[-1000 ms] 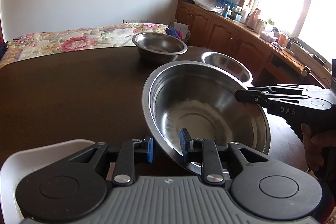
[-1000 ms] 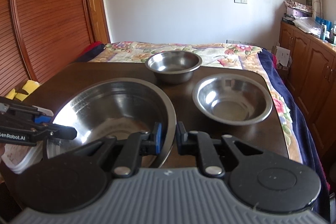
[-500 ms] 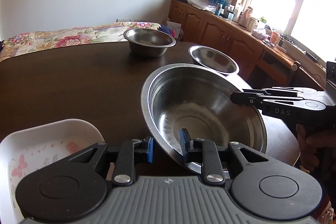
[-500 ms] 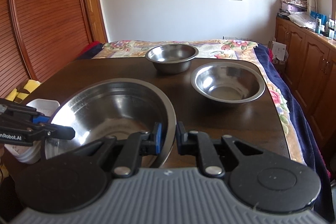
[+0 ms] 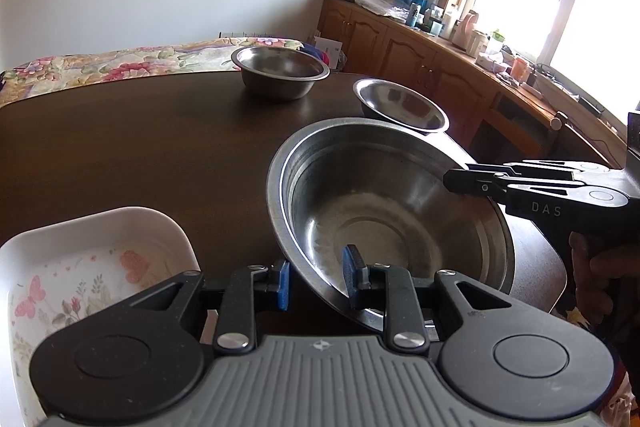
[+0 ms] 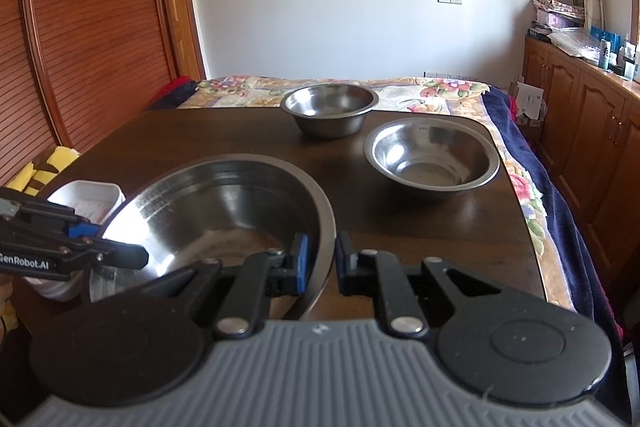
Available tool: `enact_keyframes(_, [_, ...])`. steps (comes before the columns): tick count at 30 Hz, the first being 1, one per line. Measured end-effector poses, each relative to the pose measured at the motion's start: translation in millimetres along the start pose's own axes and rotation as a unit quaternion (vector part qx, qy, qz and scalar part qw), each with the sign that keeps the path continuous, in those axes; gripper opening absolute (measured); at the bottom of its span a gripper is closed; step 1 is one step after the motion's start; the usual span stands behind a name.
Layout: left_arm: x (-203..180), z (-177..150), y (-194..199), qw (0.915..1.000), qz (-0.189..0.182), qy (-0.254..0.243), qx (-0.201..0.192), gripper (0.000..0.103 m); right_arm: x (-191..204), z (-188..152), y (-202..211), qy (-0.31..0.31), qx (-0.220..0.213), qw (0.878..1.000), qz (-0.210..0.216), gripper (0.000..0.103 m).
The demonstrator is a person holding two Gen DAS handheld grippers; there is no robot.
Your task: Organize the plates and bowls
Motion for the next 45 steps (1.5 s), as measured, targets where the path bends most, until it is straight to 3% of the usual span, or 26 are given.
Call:
enact_keyframes(21, [-3,-6,5,1.0000,-0.006,-0.001,0.001,0.029,1,-10,8,-0.004,0.004,1.000,0.012,0.019])
enact_keyframes(27, [5,-4,8,1.0000,0.008,0.001,-0.004,0.035,-4,4,15,0.003,-0.013,1.000,0.006,0.020])
enact_keyframes(45, [27,35,15,0.9985,0.040,-0.005,-0.038,0.036,-21,48,4,0.027,-0.050,0.998,-0.009,0.020])
Point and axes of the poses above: each gripper's, at about its wrist camera, not at the fingertips, and y roughly against the way its jaws point, x to its left, z to its top, the point moved 7 cm from there along -y, roughly the way its jaws point, and after that the axes turned 4 degrees about -z, right-handed, at the moved point
